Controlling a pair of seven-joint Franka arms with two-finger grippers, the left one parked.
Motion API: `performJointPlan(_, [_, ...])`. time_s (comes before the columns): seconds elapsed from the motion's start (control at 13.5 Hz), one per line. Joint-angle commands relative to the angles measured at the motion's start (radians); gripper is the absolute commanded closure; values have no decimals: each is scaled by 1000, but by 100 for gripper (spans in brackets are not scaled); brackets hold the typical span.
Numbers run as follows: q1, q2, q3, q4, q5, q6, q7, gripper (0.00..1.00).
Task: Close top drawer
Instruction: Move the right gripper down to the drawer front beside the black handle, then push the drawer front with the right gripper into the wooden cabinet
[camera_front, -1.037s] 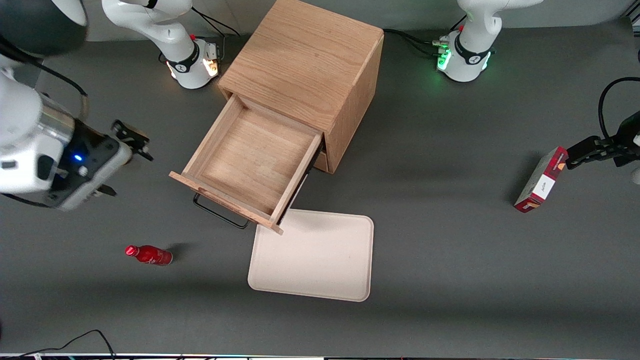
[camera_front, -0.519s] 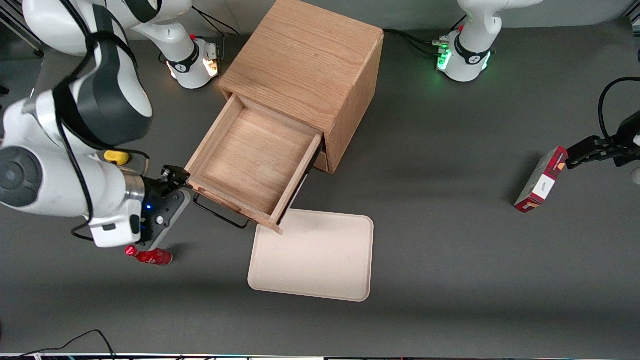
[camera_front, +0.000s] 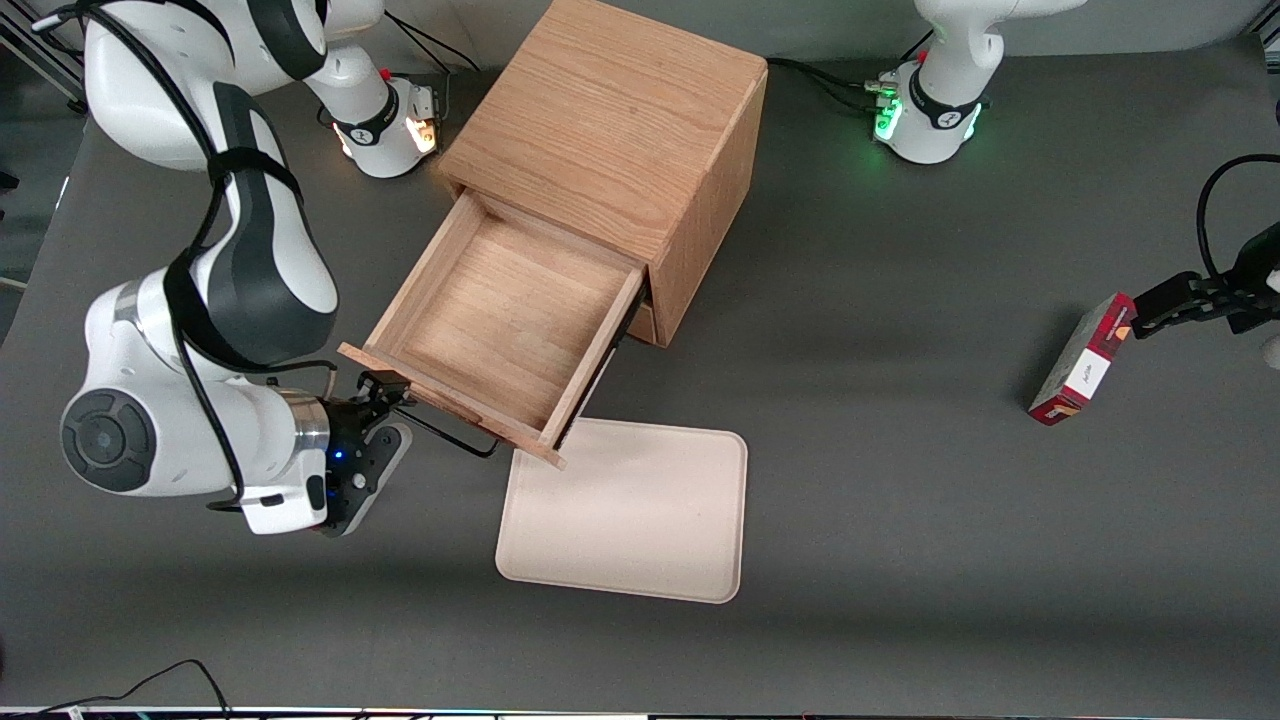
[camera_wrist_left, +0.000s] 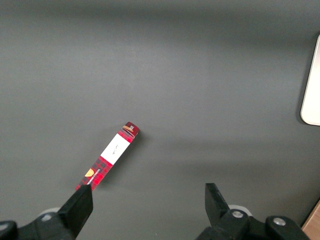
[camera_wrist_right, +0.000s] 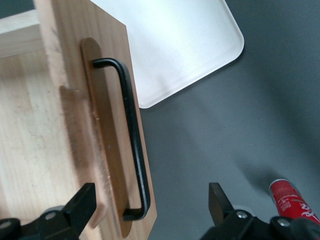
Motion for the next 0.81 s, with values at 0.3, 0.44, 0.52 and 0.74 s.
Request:
performJointPlan(0.3, [-9, 58, -2, 9, 42, 35, -16, 0])
performJointPlan(0.44, [-11, 62, -2, -16, 97, 40, -7, 0])
performJointPlan(0.52, [-14, 62, -7, -25, 115, 40, 1, 0])
performJointPlan(0.74, [-18, 59, -7, -48, 118, 42, 5, 0])
